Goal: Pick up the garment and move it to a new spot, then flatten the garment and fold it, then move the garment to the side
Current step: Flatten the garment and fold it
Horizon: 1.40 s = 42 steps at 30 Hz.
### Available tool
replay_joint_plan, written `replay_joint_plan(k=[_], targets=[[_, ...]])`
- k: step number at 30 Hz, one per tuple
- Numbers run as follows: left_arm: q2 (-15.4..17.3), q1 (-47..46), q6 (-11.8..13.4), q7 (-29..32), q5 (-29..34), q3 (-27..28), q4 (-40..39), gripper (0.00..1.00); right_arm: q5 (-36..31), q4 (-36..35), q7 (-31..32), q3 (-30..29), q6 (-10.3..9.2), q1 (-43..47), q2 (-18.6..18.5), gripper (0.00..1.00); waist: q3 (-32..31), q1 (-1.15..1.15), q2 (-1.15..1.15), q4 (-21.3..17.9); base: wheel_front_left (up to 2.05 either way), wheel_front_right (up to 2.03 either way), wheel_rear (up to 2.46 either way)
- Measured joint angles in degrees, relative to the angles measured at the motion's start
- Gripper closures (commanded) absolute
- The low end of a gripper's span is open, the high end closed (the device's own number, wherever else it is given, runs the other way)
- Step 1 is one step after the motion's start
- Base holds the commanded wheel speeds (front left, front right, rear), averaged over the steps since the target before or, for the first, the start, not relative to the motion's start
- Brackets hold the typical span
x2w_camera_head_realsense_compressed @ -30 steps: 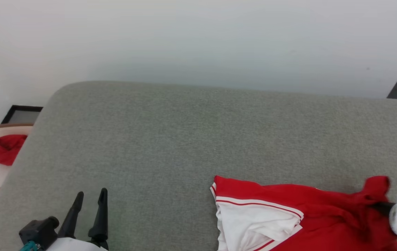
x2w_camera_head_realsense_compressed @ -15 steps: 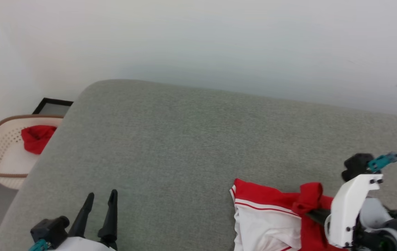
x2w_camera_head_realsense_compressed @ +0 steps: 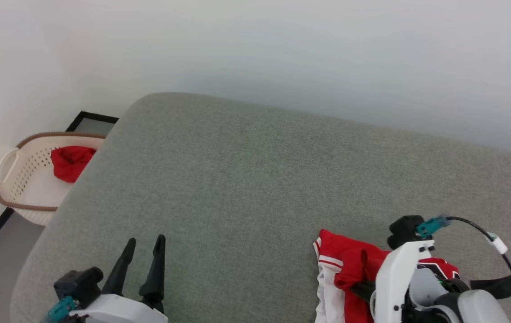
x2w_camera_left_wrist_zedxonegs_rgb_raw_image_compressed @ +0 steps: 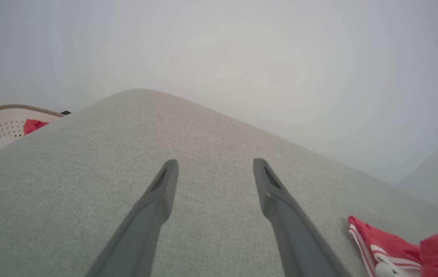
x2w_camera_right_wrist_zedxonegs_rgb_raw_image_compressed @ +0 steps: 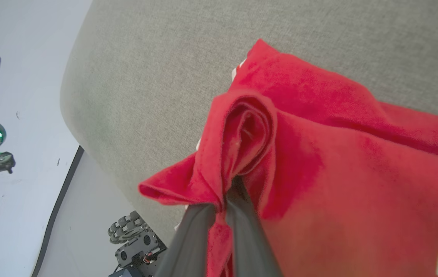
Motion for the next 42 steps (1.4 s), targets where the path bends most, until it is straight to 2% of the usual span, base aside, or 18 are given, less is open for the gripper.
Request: replay_joint_plan(k=[2, 3, 4, 5, 6, 7, 11, 18, 22, 25, 31, 35, 38, 42], targets=[[0.0, -0.2, 0.0, 0.0, -0.4, -0.2, 0.2, 0.0, -0.6, 1.7, -1.4, 1.2, 0.0, -0.7, 0.0, 1.0, 0.2, 0.0, 0.0, 0.2, 0.0, 0.0, 0.0], [0.0, -0.2, 0.0, 0.0, -0.5, -0.3, 0.3, 0.0, -0.8, 2.3, -1.8, 1.6, 0.0, -0.8, 0.0, 0.88, 0.2, 0.0, 0.0, 0.3, 0.0, 0.0, 0.0], [0.1, -0.3, 0.0, 0.0, -0.6, -0.4, 0.4, 0.0, -0.9, 3.0, -2.3, 2.0, 0.0, -1.0, 0.0, 0.62, 0.3, 0.0, 0.0, 0.4, 0.0, 0.0, 0.0], [0.1, -0.4, 0.0, 0.0, -0.8, -0.4, 0.5, 0.0, -1.2, 3.4, -2.9, 2.4, 0.0, -1.4, 0.0, 0.51, 0.3, 0.0, 0.0, 0.4, 0.0, 0.0, 0.0], [0.1, -0.4, 0.0, 0.0, -0.9, -0.4, 0.5, 0.0, -1.2, 3.6, -3.1, 2.8, 0.0, -1.8, 0.0, 0.14, 0.3, 0.0, 0.0, 0.4, 0.0, 0.0, 0.0], [0.2, -0.4, 0.0, 0.0, -1.0, -0.4, 0.6, 0.0, -1.1, 3.8, -3.2, 3.1, 0.0, -2.2, 0.0, 0.0, 0.3, 0.0, 0.0, 0.3, 0.0, 0.0, 0.0], [0.5, -0.3, 0.0, 0.0, -1.1, 0.0, 0.8, 0.0, -1.1, 2.9, -2.7, 4.0, 0.0, -3.2, 0.0, 0.0, 0.1, 0.0, 0.0, -0.3, 0.0, 0.0, 0.0], [1.0, 0.5, 0.0, 0.0, -1.1, 1.1, 0.7, 0.0, -0.2, -2.7, -0.7, 4.3, 0.0, -3.6, 0.1, 0.0, -0.5, 0.0, 0.0, -2.0, 0.0, 0.0, 0.0], [1.3, 1.0, 0.0, 0.0, -1.0, 1.7, 0.4, 0.0, -0.7, -6.6, -0.8, 3.9, 0.0, -3.5, 0.0, 0.0, -0.9, 0.0, 0.0, -3.2, 0.0, 0.0, 0.0], [1.5, 1.1, 0.0, 0.0, -0.7, 2.1, 0.0, 0.0, -1.3, -9.0, -2.6, 3.5, 0.0, -3.5, -1.4, 0.0, -1.1, 0.0, 0.0, -4.3, 0.0, 0.0, 0.0], [1.8, 1.5, 0.0, 0.0, 0.0, 2.6, -0.6, 0.0, -2.7, -11.0, -11.6, 3.1, 0.0, -2.8, -7.3, 0.0, -1.2, 0.0, 0.0, -6.7, 0.0, 0.0, 0.0], [1.9, 1.6, 0.0, 0.0, 0.4, 2.8, -1.0, 0.0, -3.1, -10.2, -19.9, 3.2, 0.0, -2.0, -11.4, 0.0, -1.3, 0.0, 0.0, -8.4, 0.0, 0.0, 0.0], [2.2, 1.9, 0.0, 0.0, 0.7, 2.9, -1.2, 0.0, -3.1, -9.5, -27.0, 5.4, 0.01, -1.1, -15.6, 0.0, -1.5, 0.0, 0.0, -9.6, 0.0, 0.0, 0.0], [2.4, 2.1, 0.0, 0.0, 1.1, 3.2, -1.6, 0.0, -2.5, -7.2, -36.4, 6.9, -0.01, 0.6, -19.4, 0.0, -1.8, 0.0, 0.0, -11.0, 0.0, 0.0, 0.0]])
